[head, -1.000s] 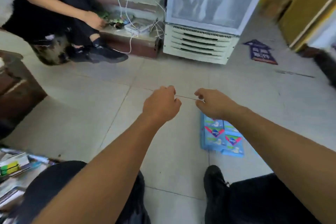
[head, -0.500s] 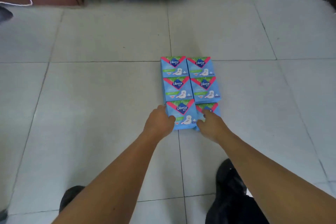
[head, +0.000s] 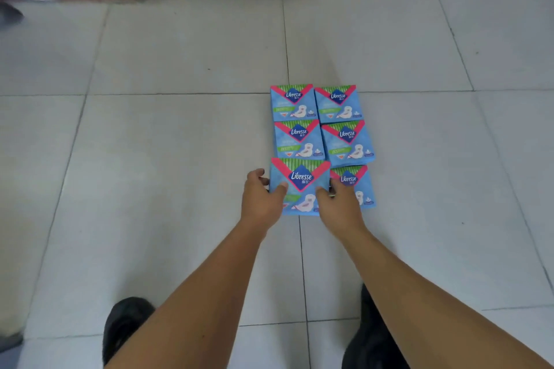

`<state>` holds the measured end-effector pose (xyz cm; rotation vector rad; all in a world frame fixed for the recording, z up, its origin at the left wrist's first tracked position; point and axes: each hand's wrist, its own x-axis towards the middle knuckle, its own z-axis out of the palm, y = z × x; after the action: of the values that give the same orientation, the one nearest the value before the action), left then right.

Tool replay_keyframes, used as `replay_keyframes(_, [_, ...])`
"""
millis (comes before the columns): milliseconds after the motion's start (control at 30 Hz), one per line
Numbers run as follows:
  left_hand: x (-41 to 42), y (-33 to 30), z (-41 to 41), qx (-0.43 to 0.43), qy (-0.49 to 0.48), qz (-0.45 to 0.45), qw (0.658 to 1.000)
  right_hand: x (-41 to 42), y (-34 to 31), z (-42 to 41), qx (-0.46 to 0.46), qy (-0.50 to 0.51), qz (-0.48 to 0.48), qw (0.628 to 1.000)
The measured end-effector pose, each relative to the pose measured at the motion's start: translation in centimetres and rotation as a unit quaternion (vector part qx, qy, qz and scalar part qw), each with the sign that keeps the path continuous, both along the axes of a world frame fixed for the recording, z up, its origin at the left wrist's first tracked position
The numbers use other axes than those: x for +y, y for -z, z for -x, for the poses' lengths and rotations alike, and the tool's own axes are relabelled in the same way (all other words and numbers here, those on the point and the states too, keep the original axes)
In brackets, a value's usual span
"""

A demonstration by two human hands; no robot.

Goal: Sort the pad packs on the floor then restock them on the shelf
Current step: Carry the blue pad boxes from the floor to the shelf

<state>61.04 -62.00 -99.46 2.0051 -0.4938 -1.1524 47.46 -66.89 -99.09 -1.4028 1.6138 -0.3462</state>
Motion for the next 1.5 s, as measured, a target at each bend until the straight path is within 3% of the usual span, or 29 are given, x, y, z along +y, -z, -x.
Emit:
replay_keyframes(300, [8.7,-17.5,-8.6,0.034,-0.054,0.179,0.982,4.7,-16.1,-7.9,-0.144,-0.107,0.086,0.980])
replay_keyframes(533, [22.8,-31.0,-17.9,-0.079,-0.167,0.270,0.945,14.4,-28.8,-20.0,-0.224,-0.251,0.166,0.927])
replay_keyframes(733, [37.1,-38.4,-22.7,-0.204,-0.297,0.298,0.884,25.5,-36.0,-29.8,-0.297,-0.394,0.191,0.849])
replay_keyframes(967, [50.1,-42.6,-24.0,-0.291,-0.436,0.264,0.810,37.3,-40.0,-36.9,-0.337,-0.530,0.194,0.754])
replay_keyframes(1233, [57.0,-41.1,-26.9,-0.414,-0.535,0.128,0.725,44.9,-40.3,-44.1,-0.346,-0.618,0.192,0.680])
replay_keyframes(1500, [57.2,-38.4,-29.0,-0.426,-0.556,0.082,0.709,45.5,-37.3,-48.5,-0.334,-0.649,0.184,0.658])
